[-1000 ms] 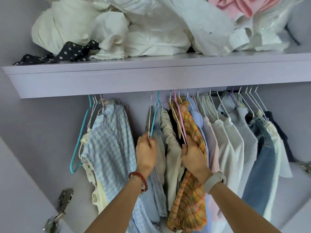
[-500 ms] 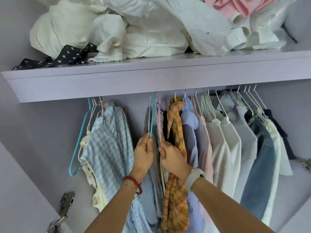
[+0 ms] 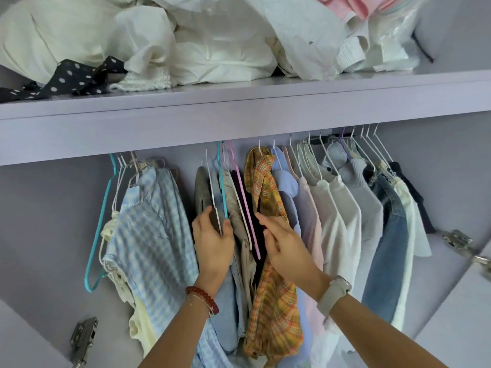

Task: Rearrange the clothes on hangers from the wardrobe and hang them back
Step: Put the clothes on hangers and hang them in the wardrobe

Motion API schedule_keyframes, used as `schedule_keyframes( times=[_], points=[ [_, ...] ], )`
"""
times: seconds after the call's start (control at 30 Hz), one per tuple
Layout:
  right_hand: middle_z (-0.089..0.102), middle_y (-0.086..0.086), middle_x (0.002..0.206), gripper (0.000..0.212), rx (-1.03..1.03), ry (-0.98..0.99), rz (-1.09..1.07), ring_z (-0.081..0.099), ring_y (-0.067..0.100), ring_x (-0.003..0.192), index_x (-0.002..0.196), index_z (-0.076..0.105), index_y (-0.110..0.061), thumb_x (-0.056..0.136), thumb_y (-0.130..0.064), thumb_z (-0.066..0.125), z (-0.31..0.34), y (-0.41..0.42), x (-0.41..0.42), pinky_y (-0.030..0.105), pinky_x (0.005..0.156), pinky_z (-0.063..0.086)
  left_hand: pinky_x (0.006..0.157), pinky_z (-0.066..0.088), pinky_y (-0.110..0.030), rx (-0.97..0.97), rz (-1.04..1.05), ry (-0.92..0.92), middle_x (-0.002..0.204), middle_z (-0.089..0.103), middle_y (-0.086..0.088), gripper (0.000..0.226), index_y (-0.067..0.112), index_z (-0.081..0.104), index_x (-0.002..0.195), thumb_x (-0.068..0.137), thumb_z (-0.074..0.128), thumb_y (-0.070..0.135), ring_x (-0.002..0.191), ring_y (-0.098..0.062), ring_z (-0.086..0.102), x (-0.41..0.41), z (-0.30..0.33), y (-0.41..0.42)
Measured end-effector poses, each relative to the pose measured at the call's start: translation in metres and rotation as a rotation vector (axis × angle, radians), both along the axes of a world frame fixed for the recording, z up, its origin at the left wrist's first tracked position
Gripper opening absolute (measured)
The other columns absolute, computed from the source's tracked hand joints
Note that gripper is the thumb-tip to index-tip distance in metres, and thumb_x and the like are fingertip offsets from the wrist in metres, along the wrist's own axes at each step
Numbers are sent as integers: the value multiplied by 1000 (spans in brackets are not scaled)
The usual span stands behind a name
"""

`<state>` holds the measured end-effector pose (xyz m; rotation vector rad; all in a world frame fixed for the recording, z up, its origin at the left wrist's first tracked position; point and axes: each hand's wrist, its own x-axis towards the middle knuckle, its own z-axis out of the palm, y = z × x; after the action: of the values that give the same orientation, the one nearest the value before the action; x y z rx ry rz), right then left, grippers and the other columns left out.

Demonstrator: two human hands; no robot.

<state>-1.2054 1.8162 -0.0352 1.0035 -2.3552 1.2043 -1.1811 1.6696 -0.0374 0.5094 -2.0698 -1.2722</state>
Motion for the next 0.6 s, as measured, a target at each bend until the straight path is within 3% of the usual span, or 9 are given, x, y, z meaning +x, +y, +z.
schedule_keyframes(
  times=[0.1, 0.17, 0.3, 0.47, 0.53, 0.6],
  points=[
    [63, 3, 97, 42, -126, 239, -221, 51, 9, 90, 110, 63, -8, 83, -13, 32, 7, 34, -5, 16, 77, 41, 101, 28, -23, -165, -1, 174, 131, 43, -12, 41, 4, 45, 131, 90, 52, 8, 122, -23, 42, 2, 27, 22],
    [64, 9, 94, 41, -112, 297, -367, 48, 15, 91, 102, 66, -5, 79, -12, 32, 9, 55, -16, 19, 80, 37, 102, 33, -26, -205, -90, 227, 129, 46, -11, 39, 5, 47, 129, 90, 49, 5, 119, -24, 46, -3, 36, 42],
    [58, 19, 108, 48, -58, 189, -571, 51, 36, 98, 111, 59, -1, 79, -22, 31, 1, 91, -46, 43, 85, 42, 109, 31, -33, -205, -304, 139, 138, 42, -10, 45, 3, 40, 135, 91, 47, 5, 129, -24, 39, -27, 34, 81],
    [52, 26, 121, 52, 43, 94, -594, 50, 46, 106, 120, 52, 6, 83, -26, 34, -6, 132, -84, 52, 88, 43, 115, 12, -29, -168, -200, 88, 150, 23, -18, 55, -3, 23, 143, 93, 42, 10, 141, -26, 18, -65, 18, 104],
    [48, 24, 128, 46, 60, 47, -605, 46, 45, 112, 125, 49, 4, 86, -20, 45, -6, 145, -95, 53, 90, 39, 112, 22, -30, -85, -124, 85, 147, 31, -18, 54, 2, 20, 145, 96, 41, 9, 136, -29, 31, -71, 14, 109],
    [50, 21, 127, 41, 95, 67, -652, 49, 43, 108, 123, 51, 1, 85, -16, 52, -7, 154, -103, 54, 84, 39, 98, 36, -28, -68, -73, 33, 137, 46, -18, 53, 11, 21, 147, 98, 41, 12, 121, -33, 48, -75, 11, 114]
  ],
)
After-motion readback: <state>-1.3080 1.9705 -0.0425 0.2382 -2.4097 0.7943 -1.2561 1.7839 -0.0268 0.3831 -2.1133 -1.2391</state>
